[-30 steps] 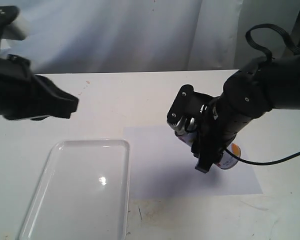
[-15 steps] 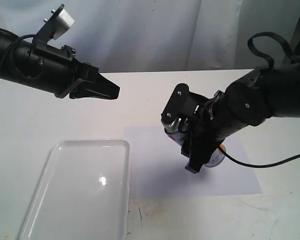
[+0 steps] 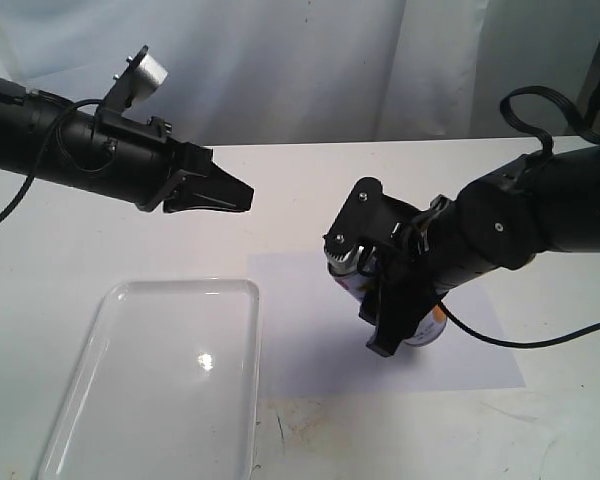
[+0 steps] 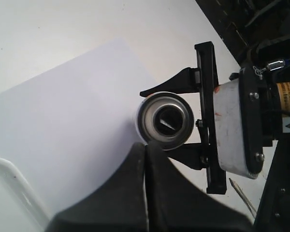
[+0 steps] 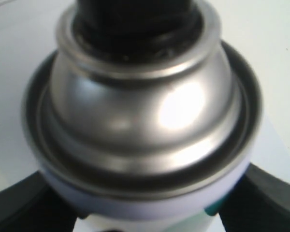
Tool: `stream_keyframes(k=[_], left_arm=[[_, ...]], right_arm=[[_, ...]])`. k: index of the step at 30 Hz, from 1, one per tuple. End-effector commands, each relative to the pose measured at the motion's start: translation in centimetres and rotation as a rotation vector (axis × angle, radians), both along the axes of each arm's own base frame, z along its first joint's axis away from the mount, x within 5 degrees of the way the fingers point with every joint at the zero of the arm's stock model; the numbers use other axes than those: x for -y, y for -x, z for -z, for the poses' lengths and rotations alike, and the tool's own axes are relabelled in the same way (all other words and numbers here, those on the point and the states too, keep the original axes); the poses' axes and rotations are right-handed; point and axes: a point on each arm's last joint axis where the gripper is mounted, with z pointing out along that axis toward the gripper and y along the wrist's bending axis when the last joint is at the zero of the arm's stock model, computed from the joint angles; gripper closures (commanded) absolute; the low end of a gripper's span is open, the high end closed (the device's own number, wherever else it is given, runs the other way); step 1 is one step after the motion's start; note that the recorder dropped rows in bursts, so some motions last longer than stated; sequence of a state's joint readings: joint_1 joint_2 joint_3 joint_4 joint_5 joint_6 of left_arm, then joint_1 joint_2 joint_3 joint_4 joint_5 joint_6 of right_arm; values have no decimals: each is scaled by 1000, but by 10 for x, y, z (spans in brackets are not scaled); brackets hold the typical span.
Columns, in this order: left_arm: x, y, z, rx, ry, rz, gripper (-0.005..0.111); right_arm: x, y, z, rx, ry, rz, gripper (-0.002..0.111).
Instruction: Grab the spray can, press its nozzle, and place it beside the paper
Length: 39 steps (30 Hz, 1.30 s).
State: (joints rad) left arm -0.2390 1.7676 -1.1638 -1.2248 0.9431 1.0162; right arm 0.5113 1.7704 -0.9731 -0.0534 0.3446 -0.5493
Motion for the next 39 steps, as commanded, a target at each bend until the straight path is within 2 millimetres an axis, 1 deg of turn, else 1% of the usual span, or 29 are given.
stream_keyframes(k=[1, 4, 10, 12, 13, 14, 17, 22, 25, 27, 28, 31, 35, 39], left_arm=[[1, -2, -3, 7, 33, -6, 107], [1, -2, -4, 20, 37, -1, 107], [5, -1, -4, 24, 37, 5, 107], [11, 1, -3, 40, 31, 25, 107], [20, 5, -3, 90, 15, 66, 107], [24, 6, -3, 108, 6, 73, 107], [40, 8, -1, 154, -34, 47, 107], [52, 9, 1, 218, -77, 25, 107], [52, 8, 1, 227, -85, 12, 107], [53, 6, 7, 207, -82, 8, 107], [56, 5, 14, 169, -66, 9, 107], [60, 4, 27, 116, -40, 31, 107], [62, 2, 33, 106, -30, 38, 107], [62, 1, 32, 104, -11, 25, 107]], right_arm=[[0, -3, 4, 3, -16, 13, 108], [0, -3, 8, -6, -11, 13, 108], [-1, -3, 7, -3, -22, 20, 108], [-1, -3, 7, -2, -20, 17, 108], [-1, -3, 7, -2, -20, 17, 108], [-1, -3, 7, -2, -20, 17, 108], [-1, -3, 7, -2, -20, 17, 108], [-1, -3, 7, -3, -22, 21, 108], [-1, -3, 7, -3, -22, 21, 108], [-1, -3, 7, -3, -21, 19, 108], [-1, -3, 7, -1, -21, 17, 108], [-1, -3, 7, -1, -21, 17, 108], [-1, -3, 7, -1, -22, 19, 108], [-1, -3, 7, -1, -22, 19, 108]])
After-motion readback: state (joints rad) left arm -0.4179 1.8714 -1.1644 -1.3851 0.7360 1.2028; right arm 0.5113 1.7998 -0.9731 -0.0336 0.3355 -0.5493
